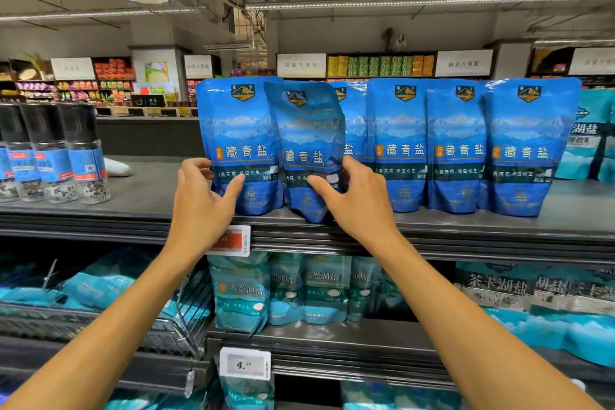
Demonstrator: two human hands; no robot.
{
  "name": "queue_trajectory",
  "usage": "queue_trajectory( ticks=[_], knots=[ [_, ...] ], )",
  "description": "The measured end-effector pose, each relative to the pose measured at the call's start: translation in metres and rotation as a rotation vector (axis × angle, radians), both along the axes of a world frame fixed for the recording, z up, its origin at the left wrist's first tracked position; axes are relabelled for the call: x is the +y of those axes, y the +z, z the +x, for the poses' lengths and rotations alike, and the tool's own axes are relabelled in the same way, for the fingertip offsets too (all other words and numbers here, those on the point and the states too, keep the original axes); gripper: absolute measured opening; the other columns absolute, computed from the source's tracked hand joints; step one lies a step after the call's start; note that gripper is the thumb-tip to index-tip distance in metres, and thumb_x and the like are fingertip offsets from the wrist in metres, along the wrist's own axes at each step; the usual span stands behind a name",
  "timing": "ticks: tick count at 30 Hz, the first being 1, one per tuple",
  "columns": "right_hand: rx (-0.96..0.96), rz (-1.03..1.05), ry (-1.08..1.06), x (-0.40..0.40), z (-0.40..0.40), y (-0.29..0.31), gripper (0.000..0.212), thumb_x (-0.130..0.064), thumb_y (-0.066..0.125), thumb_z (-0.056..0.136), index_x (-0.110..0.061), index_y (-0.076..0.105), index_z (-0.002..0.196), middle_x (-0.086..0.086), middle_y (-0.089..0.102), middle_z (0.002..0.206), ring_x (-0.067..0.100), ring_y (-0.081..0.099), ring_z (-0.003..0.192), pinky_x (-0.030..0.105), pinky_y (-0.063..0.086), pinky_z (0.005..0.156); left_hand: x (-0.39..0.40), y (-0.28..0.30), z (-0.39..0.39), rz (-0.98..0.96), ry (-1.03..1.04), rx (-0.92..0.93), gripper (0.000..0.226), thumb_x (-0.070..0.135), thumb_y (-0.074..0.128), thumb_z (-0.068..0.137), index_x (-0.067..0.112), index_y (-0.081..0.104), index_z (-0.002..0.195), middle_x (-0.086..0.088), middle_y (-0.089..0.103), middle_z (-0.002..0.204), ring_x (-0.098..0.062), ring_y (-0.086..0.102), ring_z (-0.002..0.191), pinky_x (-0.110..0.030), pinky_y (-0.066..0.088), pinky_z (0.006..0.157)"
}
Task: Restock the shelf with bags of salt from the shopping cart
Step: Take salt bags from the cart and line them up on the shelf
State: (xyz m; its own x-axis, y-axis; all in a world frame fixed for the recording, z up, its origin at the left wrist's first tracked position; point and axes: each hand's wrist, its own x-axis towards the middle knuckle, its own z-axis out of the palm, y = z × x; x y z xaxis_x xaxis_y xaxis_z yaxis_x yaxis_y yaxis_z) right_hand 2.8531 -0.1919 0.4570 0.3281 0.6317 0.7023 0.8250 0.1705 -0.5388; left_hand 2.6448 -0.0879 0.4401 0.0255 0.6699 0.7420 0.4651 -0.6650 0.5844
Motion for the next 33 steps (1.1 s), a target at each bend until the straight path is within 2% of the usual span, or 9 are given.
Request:
queue_trajectory(
  ticks=[4,6,8,12,17,20,25,29,33],
  knots=[
    [0.105,-0.016,0.001,-0.002,0.013,0.003,0.039,-0.055,0.067,0.085,-0.017,0.064,0.091,-0.002,0.063,0.077,0.025,0.059,0.082,0.044,0.053,0.071,-0.002,-0.002,0.001,0.028,0.006,0.019,0.056,0.039,0.069,0.086,0.006,0.041,0.121,-0.010,0.047,0.120,-0.026,0.060,0.090,-0.027,0.042,0.077],
    [0.112,-0.016,-0.007,-0.006,0.023,0.004,0.041,-0.052,0.068,0.085,-0.012,0.062,0.084,0.001,0.060,0.073,0.024,0.056,0.077,0.041,0.049,0.066,-0.004,-0.003,0.002,0.056,0.039,0.028,0.059,0.038,0.072,0.083,0.002,0.040,0.119,-0.014,0.045,0.120,-0.009,0.047,0.099,-0.027,0.040,0.080],
    [0.127,-0.018,0.011,-0.014,0.034,0.005,0.031,-0.047,0.071,0.085,-0.018,0.063,0.081,-0.002,0.063,0.072,0.015,0.058,0.073,0.032,0.047,0.063,-0.007,-0.004,0.003,0.114,0.071,0.029,0.060,0.037,0.073,0.082,-0.001,0.041,0.116,-0.014,0.041,0.123,0.007,0.037,0.086,-0.029,0.041,0.077],
    [0.118,-0.002,-0.001,-0.028,0.056,0.009,0.017,-0.036,0.076,0.083,-0.032,0.060,0.079,-0.020,0.062,0.068,-0.009,0.058,0.063,0.011,0.039,0.058,-0.018,-0.002,0.011,0.217,0.063,0.039,0.054,0.033,0.074,0.083,0.009,0.040,0.117,-0.009,0.037,0.121,-0.003,0.056,0.065,-0.032,0.050,0.064],
    [0.091,-0.008,-0.074,-0.036,0.070,0.012,0.035,-0.037,0.079,0.080,-0.032,0.046,0.070,-0.006,0.061,0.074,0.018,0.062,0.065,0.045,0.056,0.068,-0.034,0.001,0.034,0.287,0.016,0.110,0.044,0.035,0.071,0.084,0.010,0.046,0.110,-0.008,0.041,0.113,-0.016,0.053,0.064,-0.040,0.052,0.061],
    [0.051,0.002,-0.108,-0.034,0.068,0.010,0.045,-0.039,0.079,0.081,-0.029,0.037,0.070,-0.002,0.058,0.077,0.029,0.063,0.067,0.043,0.052,0.064,-0.046,0.002,0.058,0.346,-0.098,0.181,0.039,0.044,0.066,0.084,0.015,0.048,0.103,0.001,0.042,0.102,-0.015,0.049,0.067,-0.041,0.051,0.063],
    [0.020,0.010,-0.131,-0.025,0.068,0.007,0.042,-0.038,0.076,0.084,-0.013,0.043,0.086,0.002,0.054,0.081,0.033,0.061,0.079,0.042,0.048,0.069,-0.053,0.012,0.113,0.240,-0.197,0.333,0.053,0.064,0.064,0.076,0.018,0.043,0.090,0.001,0.043,0.091,-0.020,0.049,0.069,-0.042,0.048,0.066],
    [-0.022,0.039,-0.182,-0.019,0.069,0.004,0.040,-0.036,0.074,0.086,-0.015,0.040,0.090,0.006,0.048,0.092,0.024,0.048,0.085,0.027,0.028,0.069,-0.044,0.017,0.135,0.096,-0.208,0.361,0.063,0.068,0.071,0.068,0.019,0.034,0.083,0.004,0.040,0.080,-0.020,0.040,0.073,-0.036,0.033,0.060],
    [-0.067,0.031,-0.182,-0.015,0.069,0.000,0.041,-0.036,0.069,0.089,-0.010,0.042,0.106,0.004,0.038,0.099,0.023,0.040,0.083,0.035,0.031,0.072,-0.041,0.019,0.141,0.062,-0.133,0.435,0.066,0.068,0.071,0.069,0.019,0.031,0.090,0.003,0.039,0.086,-0.027,0.044,0.077,-0.039,0.036,0.061]
  ],
)
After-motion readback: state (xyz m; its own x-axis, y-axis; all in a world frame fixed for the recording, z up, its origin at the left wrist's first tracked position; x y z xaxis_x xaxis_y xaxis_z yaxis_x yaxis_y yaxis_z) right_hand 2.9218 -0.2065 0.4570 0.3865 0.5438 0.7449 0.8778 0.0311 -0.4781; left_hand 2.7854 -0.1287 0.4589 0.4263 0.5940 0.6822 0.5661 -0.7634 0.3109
